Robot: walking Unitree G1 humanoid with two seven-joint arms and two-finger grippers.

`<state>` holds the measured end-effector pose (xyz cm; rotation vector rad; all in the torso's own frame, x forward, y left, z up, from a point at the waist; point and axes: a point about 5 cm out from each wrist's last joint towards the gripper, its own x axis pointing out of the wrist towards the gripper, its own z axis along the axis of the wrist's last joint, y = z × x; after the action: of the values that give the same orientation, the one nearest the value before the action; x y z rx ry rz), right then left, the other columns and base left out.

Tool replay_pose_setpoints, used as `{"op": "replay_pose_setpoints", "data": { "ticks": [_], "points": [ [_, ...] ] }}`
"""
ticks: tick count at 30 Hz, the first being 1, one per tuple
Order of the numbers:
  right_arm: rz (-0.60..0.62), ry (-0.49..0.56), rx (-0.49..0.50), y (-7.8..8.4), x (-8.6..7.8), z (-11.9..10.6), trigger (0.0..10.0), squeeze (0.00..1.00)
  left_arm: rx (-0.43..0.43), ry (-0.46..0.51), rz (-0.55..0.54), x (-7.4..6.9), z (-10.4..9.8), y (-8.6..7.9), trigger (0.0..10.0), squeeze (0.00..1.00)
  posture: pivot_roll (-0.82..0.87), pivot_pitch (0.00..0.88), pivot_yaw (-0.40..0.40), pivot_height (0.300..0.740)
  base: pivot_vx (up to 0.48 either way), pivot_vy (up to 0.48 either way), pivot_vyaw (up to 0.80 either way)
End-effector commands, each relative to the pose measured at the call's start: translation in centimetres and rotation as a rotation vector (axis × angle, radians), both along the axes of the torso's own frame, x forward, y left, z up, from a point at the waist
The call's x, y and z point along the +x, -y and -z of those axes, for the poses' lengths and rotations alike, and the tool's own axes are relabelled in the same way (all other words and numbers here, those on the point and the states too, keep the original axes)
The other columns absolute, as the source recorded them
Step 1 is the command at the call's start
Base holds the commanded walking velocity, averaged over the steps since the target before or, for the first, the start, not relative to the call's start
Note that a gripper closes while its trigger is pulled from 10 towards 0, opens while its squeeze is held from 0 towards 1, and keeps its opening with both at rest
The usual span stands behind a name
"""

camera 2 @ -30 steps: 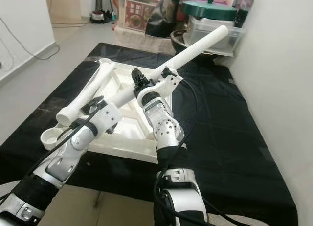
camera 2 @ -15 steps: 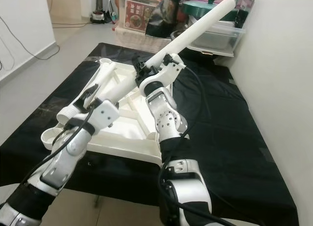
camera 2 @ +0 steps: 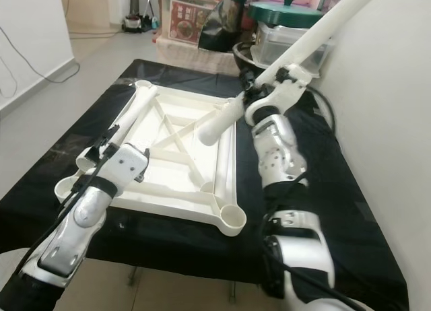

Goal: Building children table

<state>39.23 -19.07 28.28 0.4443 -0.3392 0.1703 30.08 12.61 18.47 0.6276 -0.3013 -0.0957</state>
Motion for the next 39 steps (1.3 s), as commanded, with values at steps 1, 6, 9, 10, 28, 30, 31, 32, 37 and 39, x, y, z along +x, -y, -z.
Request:
{"op": "replay_pose_setpoints", "data": {
  "ticks": [1,6,9,10,28,30,31,32,37,39],
  "points": [
    [-0.019,0.01,-0.021,0.0,-0.1,-0.3,0.0,0.0,-0.018,0.009,0.012,-0.2,-0.2,0.1,10.0,0.0,0.09,0.0,-0.163,0.74,0.0,0.0,0.0],
    [-0.103,0.024,-0.148,0.4,-0.6,-0.1,0.0,0.0,-0.103,-0.004,0.013,-0.6,-0.3,-0.5,10.0,0.0,0.08,0.0,-0.163,0.74,0.0,0.0,0.0],
    [-0.116,-0.004,-0.211,1.0,-0.9,0.7,0.0,0.0,-0.113,-0.005,0.017,-0.9,-0.5,-1.0,10.0,0.0,0.08,0.0,-0.169,0.74,0.0,0.0,0.0],
    [-0.122,-0.02,-0.239,1.3,-1.1,1.1,0.0,0.0,-0.108,-0.004,0.018,-1.1,-0.5,-1.2,10.0,0.0,0.08,0.0,-0.171,0.74,0.0,0.0,0.0],
    [-0.286,0.022,-0.515,1.0,-5.2,2.3,0.0,0.0,-0.167,-0.024,-0.045,-2.1,-0.4,-4.2,10.0,0.0,0.06,0.0,-0.168,0.74,0.0,0.0,0.0],
    [-0.319,0.02,-0.519,0.6,-6.0,2.5,0.0,0.0,-0.195,-0.031,-0.061,-2.3,-0.3,-4.7,10.0,0.0,0.05,0.0,-0.165,0.74,0.0,0.0,0.0],
    [-0.343,0.002,-0.495,0.4,-6.5,2.9,0.0,0.0,-0.224,-0.041,-0.073,-2.4,-0.2,-5.1,10.0,0.0,0.05,0.0,-0.162,0.74,0.0,0.0,0.0],
    [-0.343,0.002,-0.495,0.4,-6.5,2.9,0.0,0.0,-0.224,-0.041,-0.073,-2.4,-0.2,-5.1,10.0,0.0,0.05,0.0,-0.162,0.74,0.0,0.0,0.0],
    [-0.317,-0.087,-0.127,1.0,-5.4,1.6,0.0,0.0,-0.266,-0.06,-0.031,-2.3,-0.3,-5.2,10.0,0.0,0.04,0.0,-0.146,0.74,0.0,0.0,0.0],
    [-0.317,-0.087,-0.127,1.0,-5.4,1.6,0.0,0.0,-0.266,-0.06,-0.031,-2.3,-0.3,-5.2,10.0,0.0,0.04,0.0,-0.146,0.74,0.0,0.0,0.0]
  ]
}}
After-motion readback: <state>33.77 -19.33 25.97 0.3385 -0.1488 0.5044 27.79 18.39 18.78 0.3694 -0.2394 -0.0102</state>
